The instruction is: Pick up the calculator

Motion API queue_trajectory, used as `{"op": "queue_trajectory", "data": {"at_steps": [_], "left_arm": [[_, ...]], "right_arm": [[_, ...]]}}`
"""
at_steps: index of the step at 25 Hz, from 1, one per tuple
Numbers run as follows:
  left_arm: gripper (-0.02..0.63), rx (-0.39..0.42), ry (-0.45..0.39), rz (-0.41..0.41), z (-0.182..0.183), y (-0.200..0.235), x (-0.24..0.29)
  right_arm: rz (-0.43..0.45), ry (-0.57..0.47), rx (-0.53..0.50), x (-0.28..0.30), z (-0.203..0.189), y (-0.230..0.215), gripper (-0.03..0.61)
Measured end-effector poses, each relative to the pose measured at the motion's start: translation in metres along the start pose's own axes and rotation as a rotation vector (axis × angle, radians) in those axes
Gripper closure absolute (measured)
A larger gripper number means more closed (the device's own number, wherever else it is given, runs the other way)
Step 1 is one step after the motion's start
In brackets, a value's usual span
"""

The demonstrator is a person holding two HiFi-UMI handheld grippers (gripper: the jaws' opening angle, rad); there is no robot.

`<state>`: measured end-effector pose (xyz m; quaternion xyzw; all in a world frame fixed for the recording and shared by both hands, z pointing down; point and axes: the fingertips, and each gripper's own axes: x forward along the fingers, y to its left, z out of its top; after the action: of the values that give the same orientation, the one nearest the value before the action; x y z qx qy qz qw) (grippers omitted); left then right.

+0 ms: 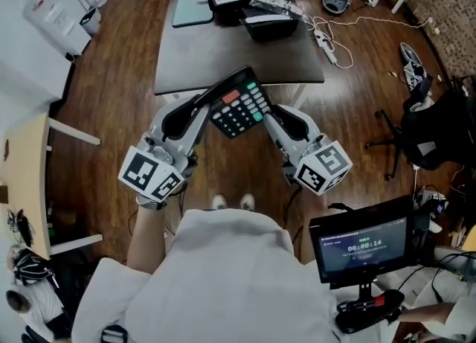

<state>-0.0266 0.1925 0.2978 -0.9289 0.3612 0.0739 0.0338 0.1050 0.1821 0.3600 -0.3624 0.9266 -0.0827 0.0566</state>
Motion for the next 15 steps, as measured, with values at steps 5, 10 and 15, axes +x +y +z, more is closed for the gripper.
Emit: {"op": "queue_trajectory", "data": {"at_steps": [5, 10, 15], "left_arm": [[0.545, 0.004, -0.009, 0.003, 0.004, 0.001, -0.005], [0.546, -0.013, -0.015, 0.001, 0.006, 0.007, -0.014], [0.546, -0.003, -0.021, -0.006, 0.009, 0.013, -0.012]], "right_arm": [[0.004, -0.005, 0.001, 0.002, 0.005, 0.005, 0.480], [0.004, 0.002, -0.005, 0.008, 0.005, 0.013, 0.482], [-0.004, 0.002, -0.016, 0.015, 0.007, 0.011, 0.482]]}}
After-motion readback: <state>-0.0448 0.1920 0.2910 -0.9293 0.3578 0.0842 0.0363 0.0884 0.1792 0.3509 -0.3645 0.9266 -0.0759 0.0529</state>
